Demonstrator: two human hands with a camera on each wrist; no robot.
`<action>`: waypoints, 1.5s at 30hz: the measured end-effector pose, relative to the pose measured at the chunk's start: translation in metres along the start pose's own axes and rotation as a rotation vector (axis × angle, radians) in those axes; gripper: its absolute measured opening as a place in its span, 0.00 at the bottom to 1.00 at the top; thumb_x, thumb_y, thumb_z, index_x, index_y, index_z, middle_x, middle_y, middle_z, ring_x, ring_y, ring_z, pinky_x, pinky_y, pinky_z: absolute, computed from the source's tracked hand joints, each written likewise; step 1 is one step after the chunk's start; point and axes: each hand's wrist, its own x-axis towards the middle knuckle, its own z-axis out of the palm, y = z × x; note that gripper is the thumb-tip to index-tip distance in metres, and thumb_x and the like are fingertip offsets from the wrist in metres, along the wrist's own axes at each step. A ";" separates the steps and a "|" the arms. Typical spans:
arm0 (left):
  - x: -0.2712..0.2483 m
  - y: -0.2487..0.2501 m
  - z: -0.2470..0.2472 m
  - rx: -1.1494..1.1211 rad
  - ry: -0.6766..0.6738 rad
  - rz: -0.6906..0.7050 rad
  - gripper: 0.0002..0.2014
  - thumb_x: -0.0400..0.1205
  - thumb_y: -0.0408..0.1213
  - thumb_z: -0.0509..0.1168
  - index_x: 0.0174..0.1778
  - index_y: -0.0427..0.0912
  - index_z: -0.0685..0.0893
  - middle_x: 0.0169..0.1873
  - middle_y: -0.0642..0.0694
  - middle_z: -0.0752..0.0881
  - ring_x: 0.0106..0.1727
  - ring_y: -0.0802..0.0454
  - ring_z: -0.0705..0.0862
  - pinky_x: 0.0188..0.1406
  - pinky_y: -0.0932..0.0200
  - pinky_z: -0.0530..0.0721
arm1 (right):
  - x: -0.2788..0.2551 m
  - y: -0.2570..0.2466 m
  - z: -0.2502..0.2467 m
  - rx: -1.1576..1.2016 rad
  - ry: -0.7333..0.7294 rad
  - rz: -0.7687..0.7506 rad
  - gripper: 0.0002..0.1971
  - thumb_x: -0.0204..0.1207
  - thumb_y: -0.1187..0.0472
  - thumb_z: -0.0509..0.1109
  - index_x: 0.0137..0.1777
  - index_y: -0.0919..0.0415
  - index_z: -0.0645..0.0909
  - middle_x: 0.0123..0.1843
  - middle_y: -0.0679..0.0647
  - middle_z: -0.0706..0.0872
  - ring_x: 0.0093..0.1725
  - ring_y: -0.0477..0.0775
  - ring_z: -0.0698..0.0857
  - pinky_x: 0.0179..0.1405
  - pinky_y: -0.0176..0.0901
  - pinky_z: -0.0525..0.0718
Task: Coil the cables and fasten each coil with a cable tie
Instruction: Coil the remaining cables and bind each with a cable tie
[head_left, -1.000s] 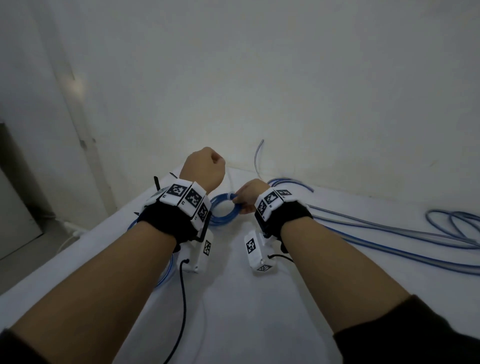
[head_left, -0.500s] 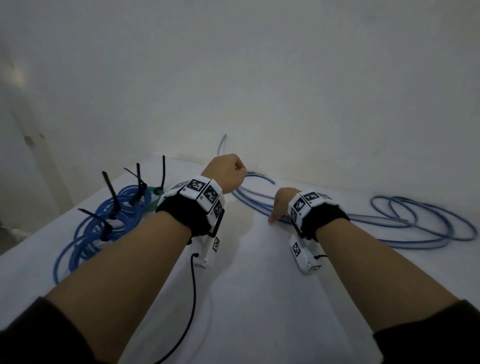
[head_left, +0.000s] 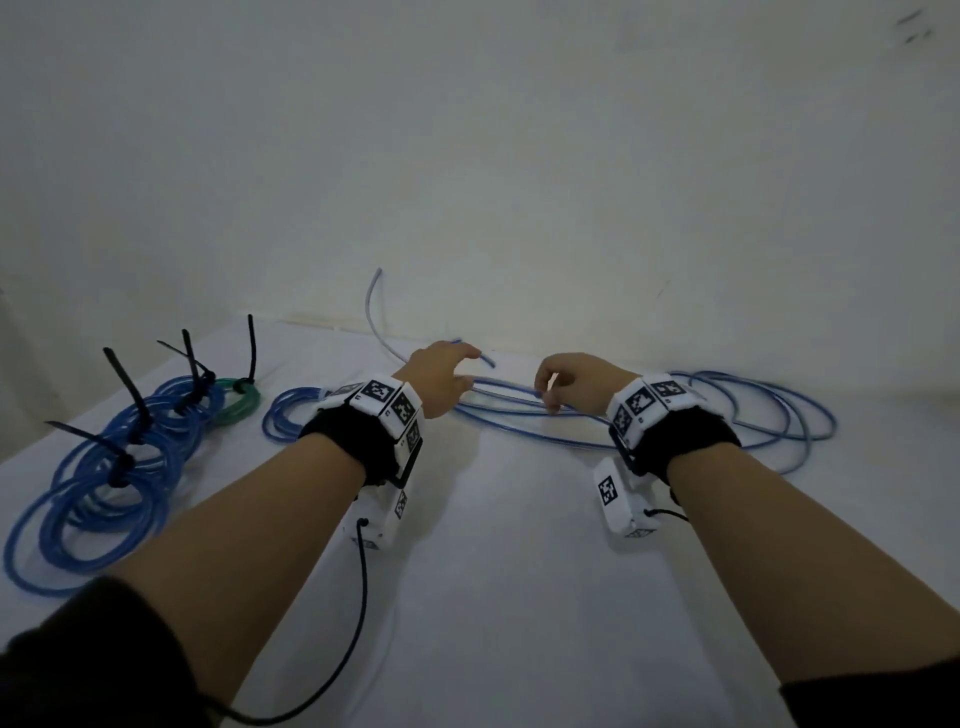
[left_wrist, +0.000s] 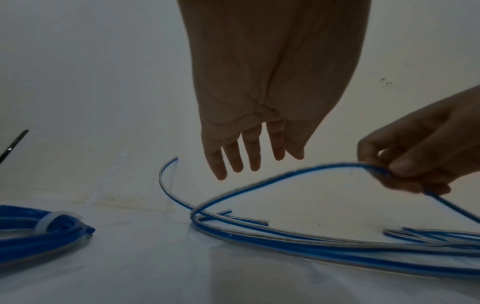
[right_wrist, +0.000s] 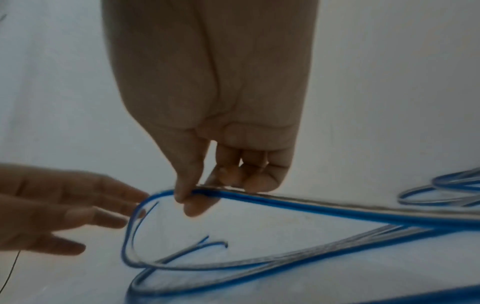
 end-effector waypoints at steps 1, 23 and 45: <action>0.002 0.002 0.001 0.009 0.000 -0.005 0.21 0.85 0.40 0.57 0.75 0.45 0.68 0.74 0.40 0.70 0.75 0.41 0.69 0.73 0.50 0.67 | -0.007 0.004 -0.006 0.043 0.032 -0.017 0.02 0.78 0.65 0.67 0.47 0.58 0.78 0.36 0.52 0.85 0.32 0.46 0.78 0.37 0.40 0.74; -0.011 0.060 0.001 -0.301 0.212 0.172 0.09 0.84 0.34 0.57 0.54 0.40 0.82 0.40 0.46 0.84 0.43 0.51 0.82 0.43 0.63 0.78 | -0.062 0.017 -0.037 -0.202 0.867 -0.069 0.14 0.84 0.55 0.58 0.52 0.65 0.80 0.45 0.62 0.83 0.44 0.63 0.81 0.36 0.44 0.68; -0.043 0.092 -0.014 -1.069 -0.089 0.134 0.12 0.88 0.34 0.48 0.46 0.44 0.76 0.37 0.47 0.83 0.39 0.52 0.84 0.49 0.53 0.81 | -0.077 0.033 -0.043 0.104 0.629 0.422 0.10 0.80 0.67 0.61 0.57 0.71 0.79 0.58 0.62 0.85 0.57 0.64 0.83 0.51 0.45 0.80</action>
